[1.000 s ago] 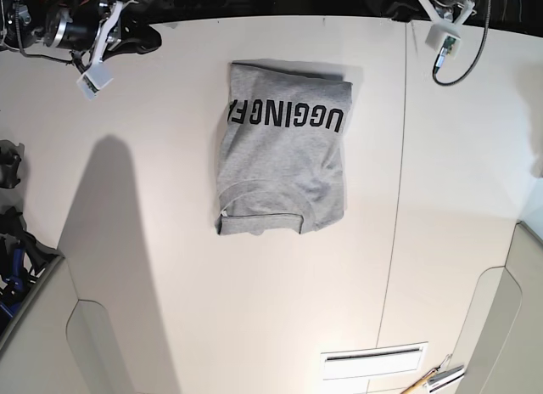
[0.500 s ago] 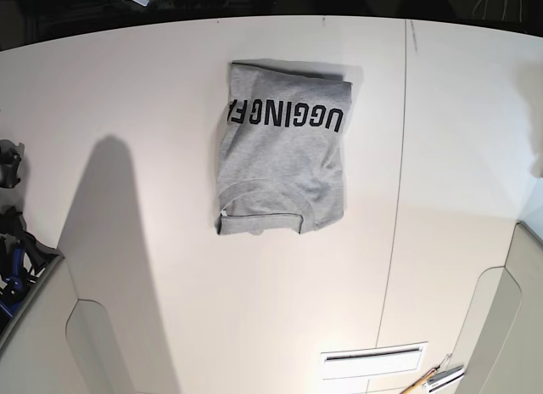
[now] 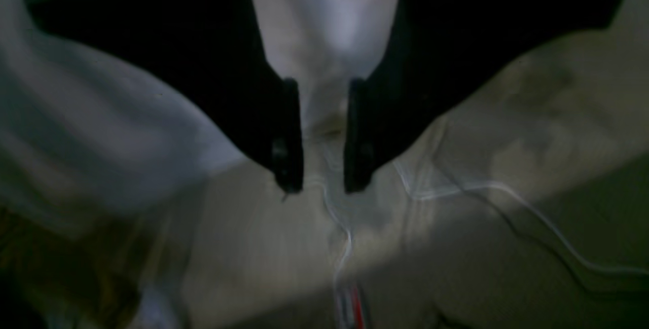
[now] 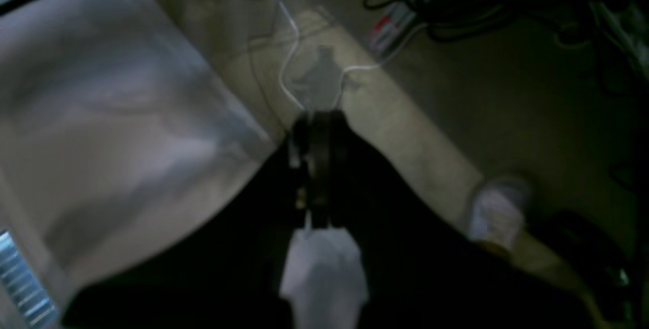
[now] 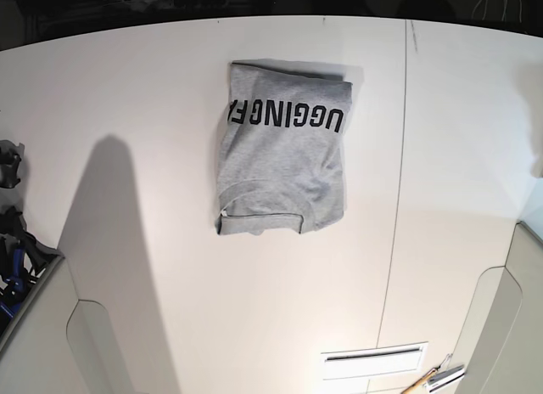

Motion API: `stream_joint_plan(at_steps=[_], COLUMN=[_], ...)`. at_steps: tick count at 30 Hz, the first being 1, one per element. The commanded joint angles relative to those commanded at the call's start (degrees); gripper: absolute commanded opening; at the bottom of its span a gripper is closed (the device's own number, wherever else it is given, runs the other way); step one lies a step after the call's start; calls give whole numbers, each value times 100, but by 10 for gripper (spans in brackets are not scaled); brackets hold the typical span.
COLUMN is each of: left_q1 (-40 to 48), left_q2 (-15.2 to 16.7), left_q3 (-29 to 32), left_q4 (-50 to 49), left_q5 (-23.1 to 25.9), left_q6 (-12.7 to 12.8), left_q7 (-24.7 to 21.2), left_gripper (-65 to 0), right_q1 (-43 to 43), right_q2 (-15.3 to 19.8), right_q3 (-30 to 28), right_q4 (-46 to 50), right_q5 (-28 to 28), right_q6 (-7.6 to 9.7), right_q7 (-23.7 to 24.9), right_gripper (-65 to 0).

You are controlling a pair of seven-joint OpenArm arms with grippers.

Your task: Fold the T-shirt properly

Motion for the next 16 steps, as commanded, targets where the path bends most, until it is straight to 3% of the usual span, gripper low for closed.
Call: stream_joint_plan(at_steps=[3, 5, 9, 12, 16], left_q1=[-599, -894, -1250, -1425, -1683], left_q2=[155, 330, 693, 863, 859], left_q3=[402, 588, 872, 881, 881], left_q4=[-708, -955, -1215, -1272, -1272], left_q5=[-4, -22, -39, -42, -39], left_q6=[8, 618, 1592, 2316, 2749], left_q7=[-2, -35, -417, -455, -450], left_gripper=[-500, -500, -500, -500, -500], right_q1=[459, 693, 986, 1001, 1049], right_q2=[-227, -411, -699, -785, -850], right_q3=[-291, -330, -330, -330, -330], right_q4=[-605, -957, -1432, -1458, -1453], right_q5=[-811, -1252, -1766, -2024, -2057], right_q6=[-2, -2, -2, -4, -44], right_q7=[297, 485, 501, 503, 640], right_gripper=[-650, -650, -650, -650, -650])
